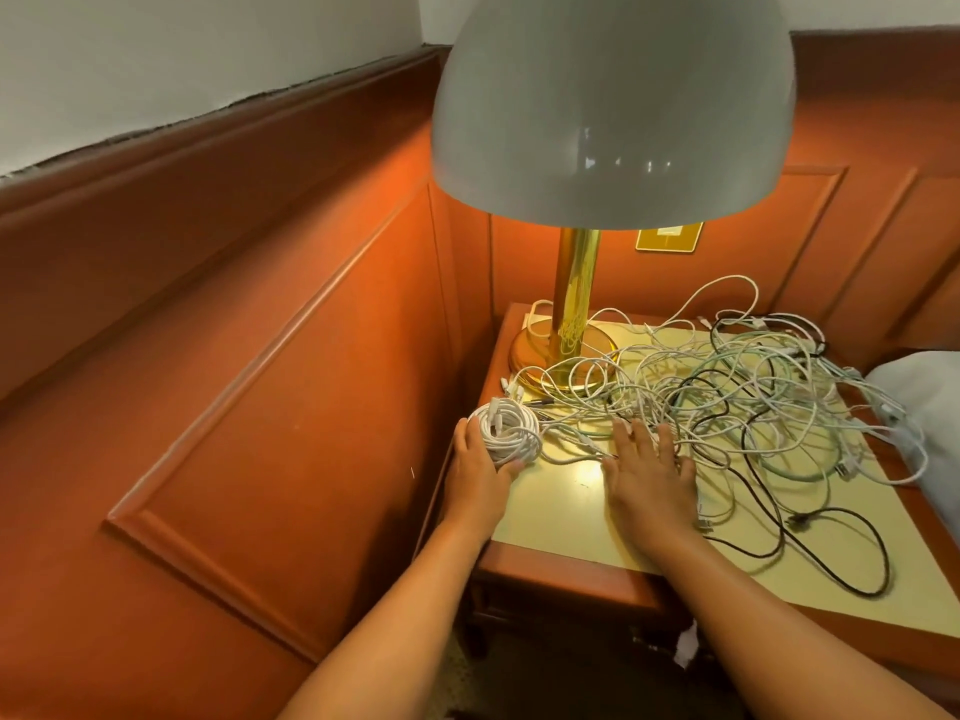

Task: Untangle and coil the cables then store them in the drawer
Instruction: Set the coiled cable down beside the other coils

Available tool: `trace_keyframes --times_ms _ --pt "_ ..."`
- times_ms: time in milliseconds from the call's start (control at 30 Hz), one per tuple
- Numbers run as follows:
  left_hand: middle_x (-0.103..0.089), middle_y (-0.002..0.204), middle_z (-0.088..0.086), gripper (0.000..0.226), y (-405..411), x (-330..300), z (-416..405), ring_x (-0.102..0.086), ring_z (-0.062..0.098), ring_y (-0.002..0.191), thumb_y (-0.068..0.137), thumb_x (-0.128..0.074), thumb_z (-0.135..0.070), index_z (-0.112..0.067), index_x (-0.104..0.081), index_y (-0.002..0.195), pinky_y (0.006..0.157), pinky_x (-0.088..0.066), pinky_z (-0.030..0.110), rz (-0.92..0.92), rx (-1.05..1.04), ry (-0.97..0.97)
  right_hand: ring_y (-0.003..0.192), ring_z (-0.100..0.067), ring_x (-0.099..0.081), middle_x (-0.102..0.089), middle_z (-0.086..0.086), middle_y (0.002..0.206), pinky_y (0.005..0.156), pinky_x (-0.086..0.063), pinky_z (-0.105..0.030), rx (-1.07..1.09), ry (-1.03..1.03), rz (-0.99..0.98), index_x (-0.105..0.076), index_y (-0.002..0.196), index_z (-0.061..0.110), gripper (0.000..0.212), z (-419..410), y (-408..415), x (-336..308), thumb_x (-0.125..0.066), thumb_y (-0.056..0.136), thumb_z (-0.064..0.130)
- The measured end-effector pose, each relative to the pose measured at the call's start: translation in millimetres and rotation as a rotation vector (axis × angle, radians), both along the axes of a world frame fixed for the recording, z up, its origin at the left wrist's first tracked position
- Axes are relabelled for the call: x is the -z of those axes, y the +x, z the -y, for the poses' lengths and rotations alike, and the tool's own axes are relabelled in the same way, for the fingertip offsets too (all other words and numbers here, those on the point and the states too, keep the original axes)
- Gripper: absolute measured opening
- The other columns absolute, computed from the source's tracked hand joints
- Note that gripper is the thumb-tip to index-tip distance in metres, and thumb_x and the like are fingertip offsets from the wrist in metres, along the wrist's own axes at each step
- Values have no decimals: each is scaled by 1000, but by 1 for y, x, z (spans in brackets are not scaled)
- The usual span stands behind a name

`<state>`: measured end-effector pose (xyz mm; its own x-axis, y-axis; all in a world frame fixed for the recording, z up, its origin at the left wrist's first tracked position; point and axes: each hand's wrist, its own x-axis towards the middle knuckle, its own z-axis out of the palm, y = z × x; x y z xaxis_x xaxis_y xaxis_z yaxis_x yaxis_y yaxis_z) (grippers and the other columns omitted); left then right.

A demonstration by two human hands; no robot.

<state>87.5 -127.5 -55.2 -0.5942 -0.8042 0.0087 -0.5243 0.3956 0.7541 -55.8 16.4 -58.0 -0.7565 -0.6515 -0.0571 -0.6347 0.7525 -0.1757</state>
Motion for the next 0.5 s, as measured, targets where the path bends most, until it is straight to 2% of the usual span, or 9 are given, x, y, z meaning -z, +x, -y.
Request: trace_keyframes --times_ms 133,267,400,500 --pt "-19 157 2 80 -8 1 9 -37 23 135 87 -70 -29 -14 -24 150 94 -31 21 -38 27 -2 150 -29 7 -5 0 164 117 -10 -52 54 -4 -29 -3 155 31 54 7 -5 0 -17 104 41" --pt "-19 158 2 80 -7 7 10 -34 23 139 86 -71 -29 -16 -24 150 104 -35 29 -80 34 -3 150 -28 8 -3 0 164 117 -8 -53 41 -12 -12 -3 155 29 55 6 -5 -1 -20 104 41" --pt "-3 163 7 87 -3 6 4 -13 26 148 89 -68 -26 -16 -11 154 115 -22 33 -10 25 -1 149 -25 16 2 1 164 117 -7 -54 -37 -13 46 -5 156 25 61 1 -1 -5 -28 103 44" --pt "6 162 9 87 1 4 -11 3 26 150 93 -61 -26 -15 -1 155 119 -8 34 66 37 -66 150 -23 8 -2 1 164 118 -8 -47 -105 -15 76 -12 155 25 63 -9 7 -11 -35 101 47"
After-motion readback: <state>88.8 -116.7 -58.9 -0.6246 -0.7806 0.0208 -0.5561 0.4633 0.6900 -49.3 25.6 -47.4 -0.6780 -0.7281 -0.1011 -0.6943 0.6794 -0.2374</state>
